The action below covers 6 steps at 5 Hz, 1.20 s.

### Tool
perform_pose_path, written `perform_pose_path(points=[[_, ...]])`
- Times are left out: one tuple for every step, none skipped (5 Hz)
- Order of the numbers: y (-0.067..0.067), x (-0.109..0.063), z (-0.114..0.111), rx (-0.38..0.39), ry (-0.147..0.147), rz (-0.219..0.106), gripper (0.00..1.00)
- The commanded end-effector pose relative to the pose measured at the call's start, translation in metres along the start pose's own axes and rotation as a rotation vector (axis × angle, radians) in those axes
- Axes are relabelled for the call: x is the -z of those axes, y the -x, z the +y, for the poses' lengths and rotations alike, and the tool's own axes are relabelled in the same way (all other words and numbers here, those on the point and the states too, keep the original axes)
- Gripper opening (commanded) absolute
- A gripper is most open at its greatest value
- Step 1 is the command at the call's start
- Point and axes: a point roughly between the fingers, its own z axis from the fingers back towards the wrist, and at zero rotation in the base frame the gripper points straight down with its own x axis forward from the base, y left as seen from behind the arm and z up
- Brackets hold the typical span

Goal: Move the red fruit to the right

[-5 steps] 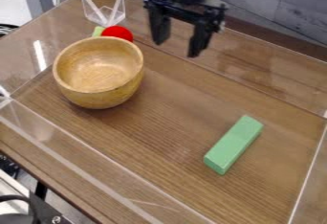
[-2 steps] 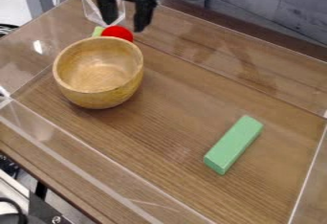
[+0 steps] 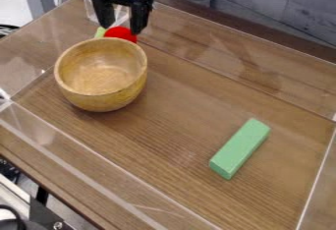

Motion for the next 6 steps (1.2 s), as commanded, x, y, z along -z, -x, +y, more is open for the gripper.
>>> perform_pose_path(points=[[-0.012,-0.013,0.01,0.005,-0.016,-0.065,1.0],[-0.018,-0.008,0.016,0.003,-0.011,-0.073,1.0],[-0.024,-0.004,0.022,-0.005,-0.004,-0.081,1.0],[-0.029,-0.001,0.027,-0.017,0.005,-0.088,1.0],[-0.033,0.003,0.031,-0.025,0.016,-0.094,1.0],[-0.036,0.008,0.034,-0.031,0.026,-0.102,1.0]])
